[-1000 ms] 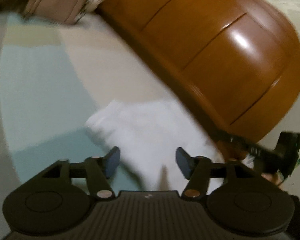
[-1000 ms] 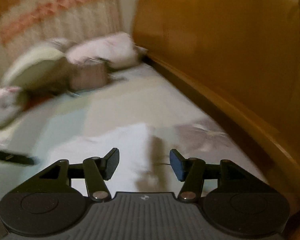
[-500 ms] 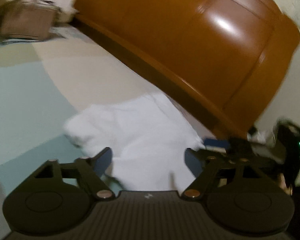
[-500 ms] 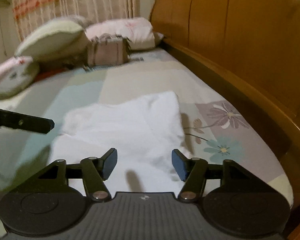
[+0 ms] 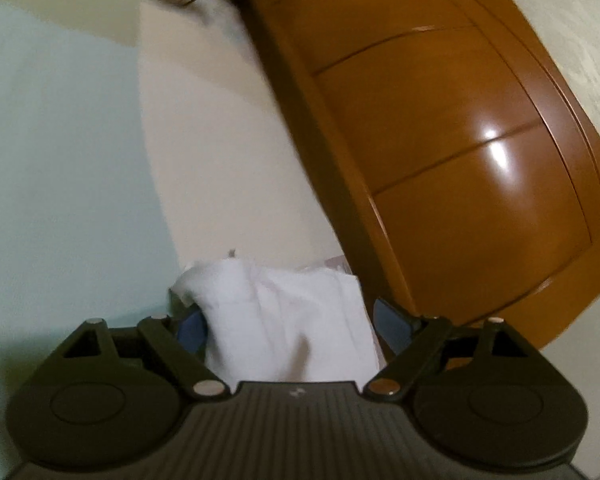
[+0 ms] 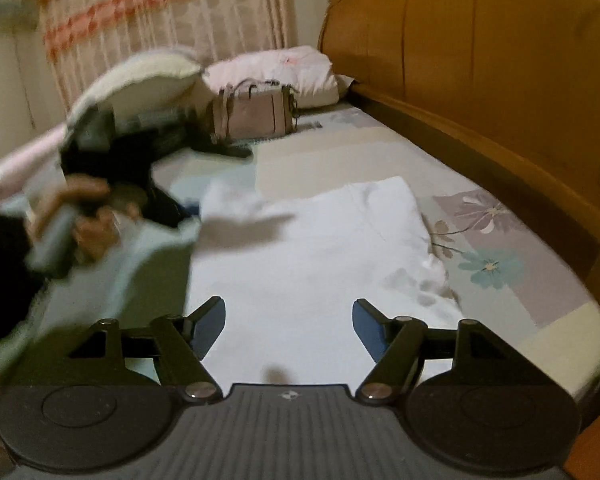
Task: Fold clothes
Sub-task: 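Fold the held hem over toward the collar with both tools and release, then pull both open tools back from the folded sweatshirt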
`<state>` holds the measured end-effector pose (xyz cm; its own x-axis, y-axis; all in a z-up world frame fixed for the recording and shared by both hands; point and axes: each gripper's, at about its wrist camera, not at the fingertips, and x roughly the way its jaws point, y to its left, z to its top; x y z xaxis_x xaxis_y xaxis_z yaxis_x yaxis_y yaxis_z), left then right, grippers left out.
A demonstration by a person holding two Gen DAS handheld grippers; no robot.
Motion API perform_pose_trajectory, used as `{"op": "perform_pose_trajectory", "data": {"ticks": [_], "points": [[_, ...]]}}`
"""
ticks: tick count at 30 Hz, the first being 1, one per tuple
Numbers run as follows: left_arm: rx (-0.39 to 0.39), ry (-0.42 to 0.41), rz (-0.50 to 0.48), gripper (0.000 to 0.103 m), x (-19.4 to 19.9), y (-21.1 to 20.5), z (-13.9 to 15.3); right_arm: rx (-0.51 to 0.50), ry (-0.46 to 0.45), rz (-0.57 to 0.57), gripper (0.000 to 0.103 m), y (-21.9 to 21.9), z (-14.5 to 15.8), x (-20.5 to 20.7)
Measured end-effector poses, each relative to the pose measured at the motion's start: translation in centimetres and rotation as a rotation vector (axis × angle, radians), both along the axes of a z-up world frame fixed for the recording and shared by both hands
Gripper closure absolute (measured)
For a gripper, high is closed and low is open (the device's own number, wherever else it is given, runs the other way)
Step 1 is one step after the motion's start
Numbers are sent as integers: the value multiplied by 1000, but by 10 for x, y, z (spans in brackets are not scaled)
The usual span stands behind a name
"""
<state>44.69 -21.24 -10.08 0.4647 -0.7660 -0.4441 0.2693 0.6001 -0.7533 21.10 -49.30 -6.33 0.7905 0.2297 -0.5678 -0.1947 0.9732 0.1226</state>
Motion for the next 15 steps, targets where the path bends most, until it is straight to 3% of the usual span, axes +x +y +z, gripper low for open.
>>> {"op": "perform_pose_trajectory", "data": {"ticks": [2, 6, 10, 15], "points": [[135, -123, 44, 18, -12, 2, 19, -51, -13, -18, 28, 2, -3, 2], [236, -256, -25, 17, -31, -11, 39, -159, -26, -78, 24, 2, -18, 8], [306, -329, -218, 17, -49, -53, 36, -162, 60, -101, 22, -6, -40, 9], [410, -388, -403, 16, -74, -94, 8, -146, 49, -134, 21, -10, -28, -12]]}}
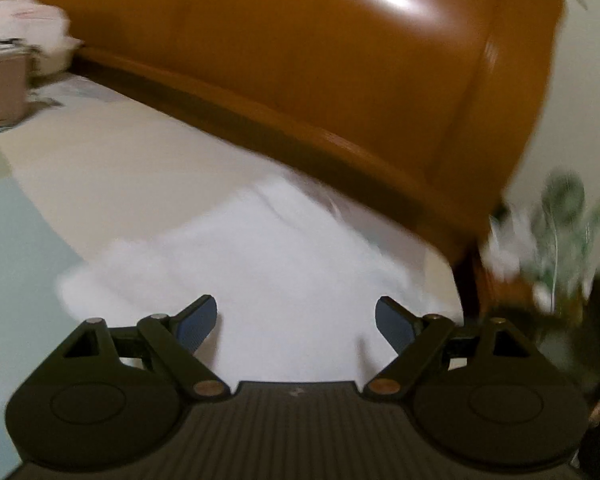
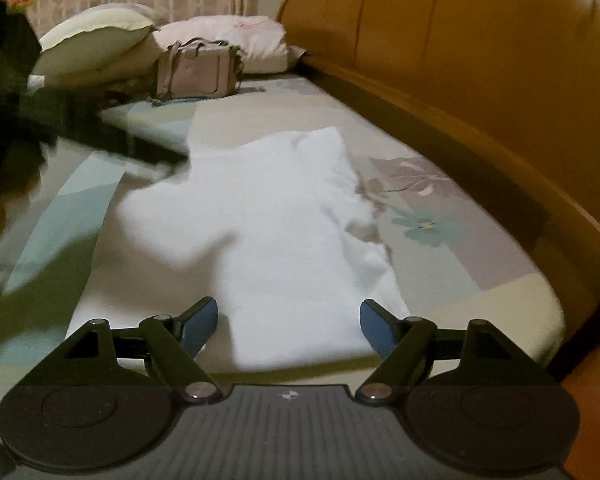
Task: Fold clothes
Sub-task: 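Pull both open tools back from the folded sweatshirt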
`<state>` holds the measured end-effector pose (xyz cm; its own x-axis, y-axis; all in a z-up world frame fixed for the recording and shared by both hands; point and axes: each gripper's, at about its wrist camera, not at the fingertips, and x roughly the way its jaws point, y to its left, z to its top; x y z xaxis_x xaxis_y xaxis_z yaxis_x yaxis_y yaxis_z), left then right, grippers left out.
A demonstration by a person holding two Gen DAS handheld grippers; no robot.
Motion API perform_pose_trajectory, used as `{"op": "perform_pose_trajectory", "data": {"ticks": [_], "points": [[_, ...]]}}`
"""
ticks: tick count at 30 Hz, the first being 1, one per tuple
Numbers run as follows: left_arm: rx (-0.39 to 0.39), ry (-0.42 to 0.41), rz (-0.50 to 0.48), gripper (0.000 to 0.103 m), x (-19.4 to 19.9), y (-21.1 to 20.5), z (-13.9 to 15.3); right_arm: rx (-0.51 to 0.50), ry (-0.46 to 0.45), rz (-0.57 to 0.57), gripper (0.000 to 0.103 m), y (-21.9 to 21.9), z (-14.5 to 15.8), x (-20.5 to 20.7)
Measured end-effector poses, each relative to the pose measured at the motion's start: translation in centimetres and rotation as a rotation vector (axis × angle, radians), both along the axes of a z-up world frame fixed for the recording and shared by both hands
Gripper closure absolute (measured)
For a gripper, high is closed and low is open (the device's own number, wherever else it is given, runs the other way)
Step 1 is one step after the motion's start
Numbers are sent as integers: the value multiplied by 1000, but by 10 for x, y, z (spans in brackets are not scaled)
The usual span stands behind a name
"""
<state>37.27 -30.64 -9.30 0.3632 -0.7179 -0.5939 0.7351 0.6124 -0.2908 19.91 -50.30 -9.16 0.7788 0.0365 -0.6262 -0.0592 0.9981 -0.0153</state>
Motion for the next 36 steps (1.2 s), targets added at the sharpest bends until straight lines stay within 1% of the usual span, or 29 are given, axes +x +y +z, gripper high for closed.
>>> {"op": "perform_pose_trajectory", "data": {"ticks": [3, 6, 8, 9, 11, 13, 14, 16, 17, 19, 20, 21, 24, 26, 27, 29, 32, 34, 36], "points": [[111, -76, -12, 17, -15, -8, -10, 4, 4, 2, 20, -2, 7, -6], [124, -79, 13, 16, -30, 0, 13, 8, -18, 3, 20, -1, 17, -2], [128, -118, 52, 14, -36, 11, 27, 36, -55, 15, 19, -1, 28, 9], [139, -145, 74, 11, -38, 15, 33, 45, -69, 24, 18, 0, 32, 16], [157, -173, 98, 10, -46, 28, 38, 45, -78, 52, 10, 4, 33, 40], [171, -186, 113, 10, -54, 42, 41, 44, -87, 81, 9, 9, 34, 63], [174, -186, 115, 10, -57, 50, 40, 43, -84, 90, 9, 10, 31, 76], [190, -181, 124, 10, -64, 63, 37, 59, -21, 68, 9, 3, 13, 101], [210, -179, 128, 9, -67, 70, 34, 70, 4, 58, 7, 0, 6, 109], [250, -183, 137, 9, -72, 81, 30, 80, 4, 65, 5, -5, -1, 111], [259, -189, 140, 9, -75, 86, 28, 76, 9, 69, 6, -6, -2, 111], [267, -194, 143, 9, -77, 90, 27, 59, 15, 72, 6, -3, 3, 111], [264, -201, 162, 6, -80, 102, 25, 36, -20, 91, 6, 6, 25, 113], [254, -207, 180, 5, -81, 107, 25, 19, -47, 108, 5, 14, 34, 127], [246, -211, 189, 5, -83, 110, 25, 4, -45, 107, 5, 17, 34, 138], [226, -214, 206, 5, -84, 115, 26, -13, -14, 88, 5, 21, 28, 166], [213, -224, 228, 3, -87, 122, 27, -27, 66, 46, 5, 15, 5, 198], [213, -236, 235, 3, -90, 125, 27, 20, 84, 34, 5, 8, -2, 209], [221, -249, 234, 3, -92, 128, 26, 33, 86, 10, 5, 5, 3, 208]]}}
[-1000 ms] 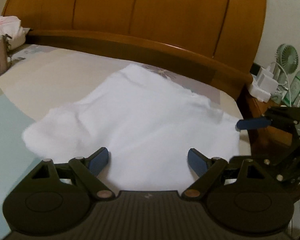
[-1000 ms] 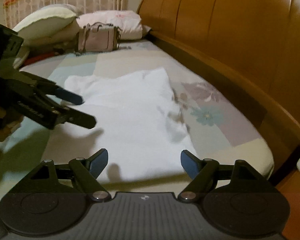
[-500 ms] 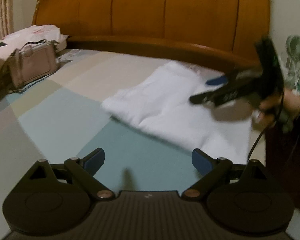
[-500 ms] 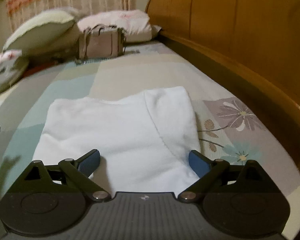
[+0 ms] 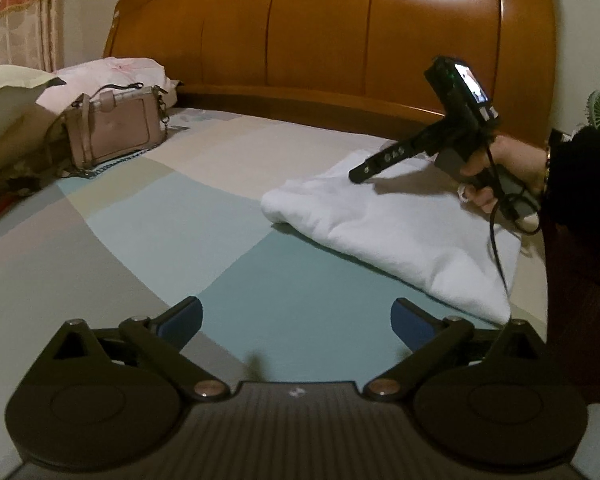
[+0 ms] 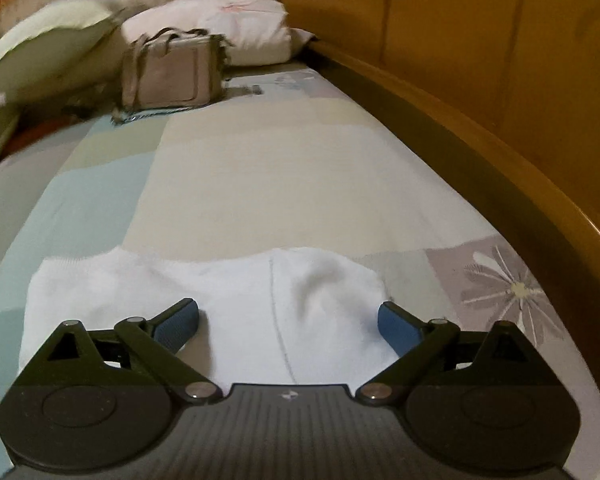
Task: Fold clothes
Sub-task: 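Pull both open tools back from the folded sweatshirt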
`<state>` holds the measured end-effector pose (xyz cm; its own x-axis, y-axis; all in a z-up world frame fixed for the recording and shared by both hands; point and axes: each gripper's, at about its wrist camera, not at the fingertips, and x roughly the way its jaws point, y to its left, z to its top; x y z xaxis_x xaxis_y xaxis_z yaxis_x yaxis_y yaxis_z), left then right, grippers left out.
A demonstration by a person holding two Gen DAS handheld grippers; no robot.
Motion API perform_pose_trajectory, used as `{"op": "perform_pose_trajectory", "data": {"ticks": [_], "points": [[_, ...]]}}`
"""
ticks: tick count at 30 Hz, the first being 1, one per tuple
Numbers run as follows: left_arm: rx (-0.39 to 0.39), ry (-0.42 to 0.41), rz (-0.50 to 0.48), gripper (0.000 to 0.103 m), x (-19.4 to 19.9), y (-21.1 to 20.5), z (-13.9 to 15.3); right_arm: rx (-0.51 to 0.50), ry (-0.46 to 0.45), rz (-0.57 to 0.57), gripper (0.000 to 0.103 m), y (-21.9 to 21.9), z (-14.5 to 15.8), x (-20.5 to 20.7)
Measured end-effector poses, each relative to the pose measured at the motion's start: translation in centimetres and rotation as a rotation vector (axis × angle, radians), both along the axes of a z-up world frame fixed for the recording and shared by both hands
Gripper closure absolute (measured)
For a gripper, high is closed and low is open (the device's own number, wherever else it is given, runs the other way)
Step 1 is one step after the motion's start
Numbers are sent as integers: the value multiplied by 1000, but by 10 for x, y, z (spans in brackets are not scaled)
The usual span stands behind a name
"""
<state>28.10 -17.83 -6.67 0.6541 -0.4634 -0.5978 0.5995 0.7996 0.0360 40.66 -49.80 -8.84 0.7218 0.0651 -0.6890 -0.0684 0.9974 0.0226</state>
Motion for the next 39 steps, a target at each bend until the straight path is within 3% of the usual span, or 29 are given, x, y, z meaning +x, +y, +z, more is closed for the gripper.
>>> {"op": "perform_pose_trajectory", "data": {"ticks": [6, 10, 13, 18, 23, 27, 31, 35, 39], "points": [[37, -62, -3, 2, -9, 2, -3, -43, -53, 108, 5, 19, 29, -58], [30, -67, -20, 2, -16, 3, -4, -49, -33, 171, 3, 33, 21, -89], [35, -61, -24, 2, -20, 2, -5, -85, 16, 158, 2, 41, 1, -90], [18, -58, -26, 1, -26, 9, -1, -61, -63, 154, 2, 48, 24, -111], [14, -39, -5, 1, -26, 12, -4, -107, -11, 140, 1, 57, -2, -114], [4, -55, -6, 1, -30, 16, -3, -57, -73, 105, 1, 55, 12, -138], [10, -47, -7, 1, -31, 16, -5, -85, -76, 94, 1, 57, 10, -168], [21, -51, -6, 1, -34, 15, -7, -84, -42, 124, 1, 62, -3, -195], [24, -49, 3, 1, -37, 15, -8, -34, -71, 180, 1, 74, 2, -198]]}}
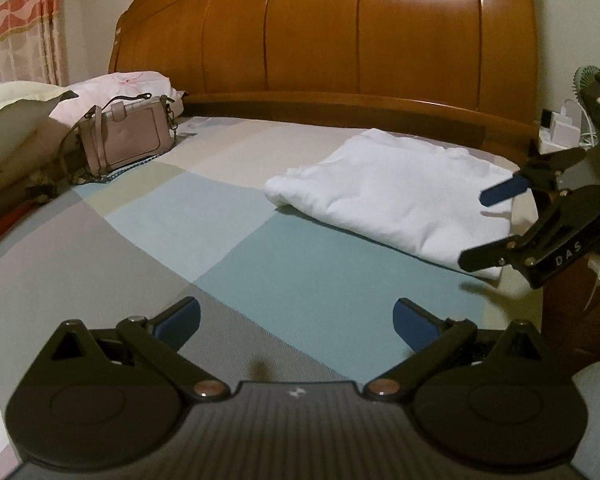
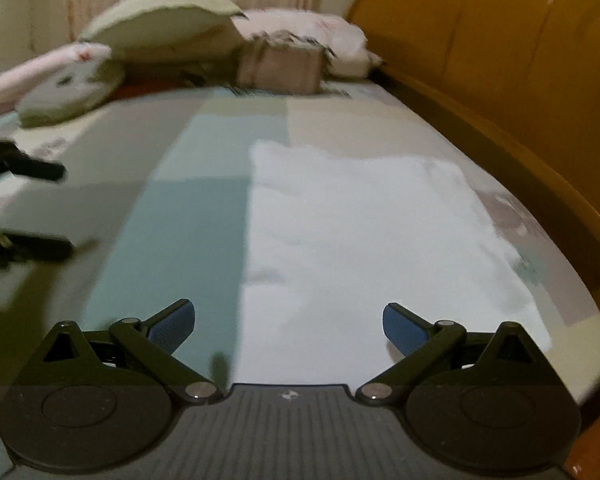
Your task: Fold clothes
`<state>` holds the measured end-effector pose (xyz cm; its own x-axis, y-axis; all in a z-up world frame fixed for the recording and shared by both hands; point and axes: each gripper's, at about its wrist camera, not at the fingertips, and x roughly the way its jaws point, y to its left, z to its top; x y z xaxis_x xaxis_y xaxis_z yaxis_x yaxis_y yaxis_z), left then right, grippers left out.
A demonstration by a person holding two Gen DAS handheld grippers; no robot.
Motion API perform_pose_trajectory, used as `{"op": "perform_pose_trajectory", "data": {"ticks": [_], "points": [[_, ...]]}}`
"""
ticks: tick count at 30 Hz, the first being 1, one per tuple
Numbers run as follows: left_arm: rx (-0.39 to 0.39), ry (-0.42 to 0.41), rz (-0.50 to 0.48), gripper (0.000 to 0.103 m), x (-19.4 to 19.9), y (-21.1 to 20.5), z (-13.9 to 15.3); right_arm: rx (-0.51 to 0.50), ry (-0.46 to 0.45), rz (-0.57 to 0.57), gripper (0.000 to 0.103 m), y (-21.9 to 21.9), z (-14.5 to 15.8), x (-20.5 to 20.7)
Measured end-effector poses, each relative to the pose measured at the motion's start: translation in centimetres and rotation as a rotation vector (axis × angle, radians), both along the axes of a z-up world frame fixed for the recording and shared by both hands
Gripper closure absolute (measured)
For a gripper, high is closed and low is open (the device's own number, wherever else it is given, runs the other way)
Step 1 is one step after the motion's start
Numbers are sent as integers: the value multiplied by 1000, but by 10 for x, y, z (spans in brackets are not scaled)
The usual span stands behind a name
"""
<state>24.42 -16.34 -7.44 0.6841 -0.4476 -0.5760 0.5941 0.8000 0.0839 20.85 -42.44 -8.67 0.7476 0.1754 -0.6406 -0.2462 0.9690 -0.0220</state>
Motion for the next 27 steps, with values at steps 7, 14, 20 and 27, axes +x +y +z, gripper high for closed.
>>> {"op": "perform_pose_trajectory", "data": {"ticks": [7, 14, 20, 27], "points": [[-3, 12, 25, 1, 0, 12, 2, 132, 91, 37, 0, 8, -13, -3], [15, 18, 23, 1, 1, 5, 0, 69, -44, -143, 0, -31, 4, 0], [30, 39, 0, 1, -2, -2, -3, 12, 20, -349, 0, -76, -22, 29], [55, 40, 21, 1, 1, -5, -8, 15, -23, -266, 0, -47, -4, 18]]}}
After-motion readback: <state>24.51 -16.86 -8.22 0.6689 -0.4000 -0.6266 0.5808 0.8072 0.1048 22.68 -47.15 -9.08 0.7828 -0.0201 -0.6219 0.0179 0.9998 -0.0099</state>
